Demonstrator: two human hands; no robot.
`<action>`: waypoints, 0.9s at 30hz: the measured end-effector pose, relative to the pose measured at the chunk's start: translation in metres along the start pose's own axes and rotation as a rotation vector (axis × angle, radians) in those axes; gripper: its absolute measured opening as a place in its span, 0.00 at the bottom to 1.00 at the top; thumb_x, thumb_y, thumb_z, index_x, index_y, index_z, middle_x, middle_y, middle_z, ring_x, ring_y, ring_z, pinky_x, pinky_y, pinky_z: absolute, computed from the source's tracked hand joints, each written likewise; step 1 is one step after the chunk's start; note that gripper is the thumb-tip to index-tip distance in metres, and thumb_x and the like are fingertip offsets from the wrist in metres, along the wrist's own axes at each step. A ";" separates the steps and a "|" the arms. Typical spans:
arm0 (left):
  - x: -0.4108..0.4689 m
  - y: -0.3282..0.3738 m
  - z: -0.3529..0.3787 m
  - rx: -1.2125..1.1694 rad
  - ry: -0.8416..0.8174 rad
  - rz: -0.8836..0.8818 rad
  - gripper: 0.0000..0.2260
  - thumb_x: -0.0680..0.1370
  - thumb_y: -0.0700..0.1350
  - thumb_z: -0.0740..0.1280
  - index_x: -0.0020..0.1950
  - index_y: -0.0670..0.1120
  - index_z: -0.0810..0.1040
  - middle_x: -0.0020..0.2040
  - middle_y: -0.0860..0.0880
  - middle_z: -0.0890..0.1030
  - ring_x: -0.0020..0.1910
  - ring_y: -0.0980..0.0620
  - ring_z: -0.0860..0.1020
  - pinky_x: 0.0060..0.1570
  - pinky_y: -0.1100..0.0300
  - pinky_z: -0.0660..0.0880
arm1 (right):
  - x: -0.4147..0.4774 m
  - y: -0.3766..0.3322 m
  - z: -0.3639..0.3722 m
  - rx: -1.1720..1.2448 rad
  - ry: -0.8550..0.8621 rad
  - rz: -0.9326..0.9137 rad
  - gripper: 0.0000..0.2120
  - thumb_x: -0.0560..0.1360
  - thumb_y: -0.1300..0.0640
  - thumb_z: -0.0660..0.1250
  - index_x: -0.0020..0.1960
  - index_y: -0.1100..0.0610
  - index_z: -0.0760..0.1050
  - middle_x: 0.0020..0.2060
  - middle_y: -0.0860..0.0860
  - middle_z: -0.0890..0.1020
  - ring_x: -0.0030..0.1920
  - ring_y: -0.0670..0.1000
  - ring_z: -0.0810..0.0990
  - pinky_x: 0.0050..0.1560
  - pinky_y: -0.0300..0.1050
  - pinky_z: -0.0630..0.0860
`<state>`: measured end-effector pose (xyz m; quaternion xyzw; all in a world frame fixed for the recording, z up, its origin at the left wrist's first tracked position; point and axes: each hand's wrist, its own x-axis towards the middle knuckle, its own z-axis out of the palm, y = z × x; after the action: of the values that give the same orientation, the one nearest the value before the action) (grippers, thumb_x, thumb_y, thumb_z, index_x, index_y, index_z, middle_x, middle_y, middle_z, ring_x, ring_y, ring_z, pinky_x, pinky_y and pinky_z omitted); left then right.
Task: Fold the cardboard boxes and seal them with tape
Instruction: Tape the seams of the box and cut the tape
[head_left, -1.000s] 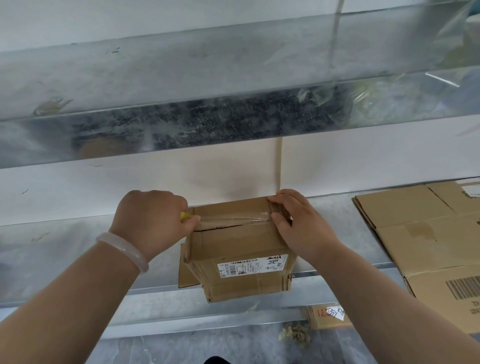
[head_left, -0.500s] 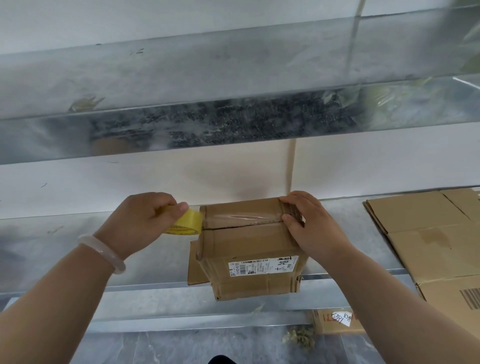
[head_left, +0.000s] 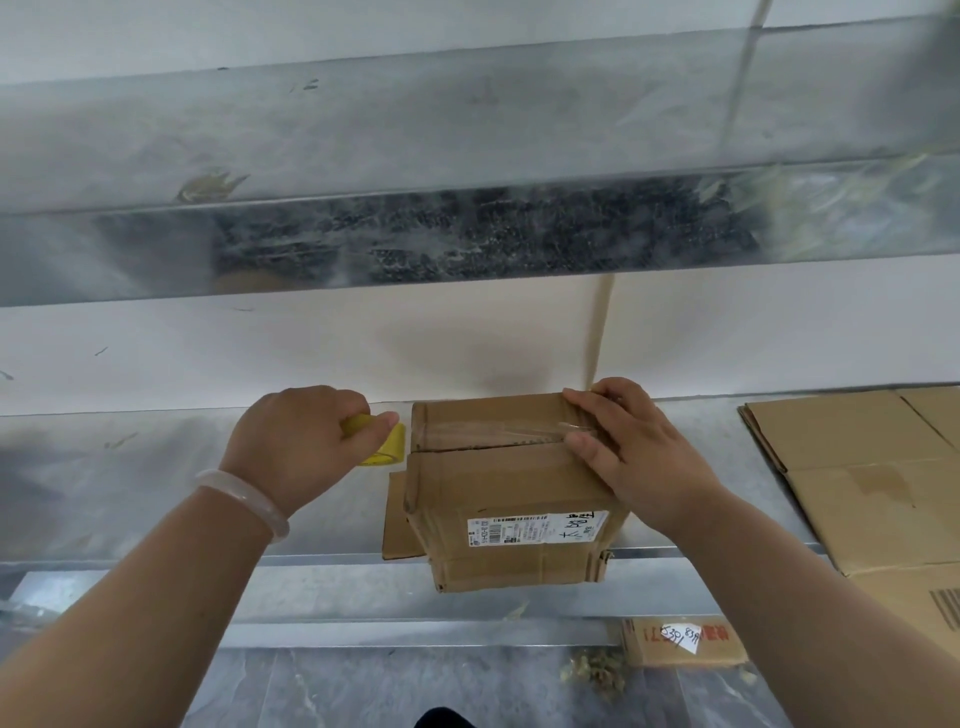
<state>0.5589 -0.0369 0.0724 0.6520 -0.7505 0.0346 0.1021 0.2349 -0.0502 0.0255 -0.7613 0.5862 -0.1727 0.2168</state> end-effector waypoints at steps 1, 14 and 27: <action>0.001 -0.001 0.001 -0.005 0.000 -0.001 0.24 0.77 0.66 0.50 0.30 0.52 0.69 0.28 0.52 0.73 0.29 0.55 0.73 0.30 0.61 0.66 | -0.001 0.000 -0.001 -0.011 -0.003 -0.006 0.31 0.73 0.29 0.52 0.73 0.39 0.62 0.66 0.39 0.60 0.66 0.45 0.66 0.67 0.45 0.66; 0.004 -0.002 0.001 0.008 -0.034 -0.009 0.21 0.77 0.64 0.54 0.31 0.53 0.71 0.28 0.53 0.74 0.30 0.55 0.73 0.32 0.60 0.66 | 0.000 0.002 0.002 0.045 0.072 -0.042 0.35 0.64 0.30 0.69 0.69 0.37 0.68 0.61 0.36 0.63 0.62 0.42 0.68 0.64 0.44 0.70; -0.005 -0.015 0.022 0.174 0.011 0.084 0.28 0.76 0.65 0.41 0.30 0.50 0.68 0.25 0.52 0.71 0.26 0.57 0.70 0.34 0.59 0.65 | 0.000 0.000 0.001 0.049 0.052 -0.014 0.35 0.64 0.29 0.67 0.69 0.36 0.66 0.62 0.35 0.62 0.62 0.41 0.68 0.63 0.46 0.72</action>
<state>0.5719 -0.0380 0.0481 0.6260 -0.7708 0.1076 0.0478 0.2357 -0.0504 0.0247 -0.7550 0.5820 -0.2081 0.2189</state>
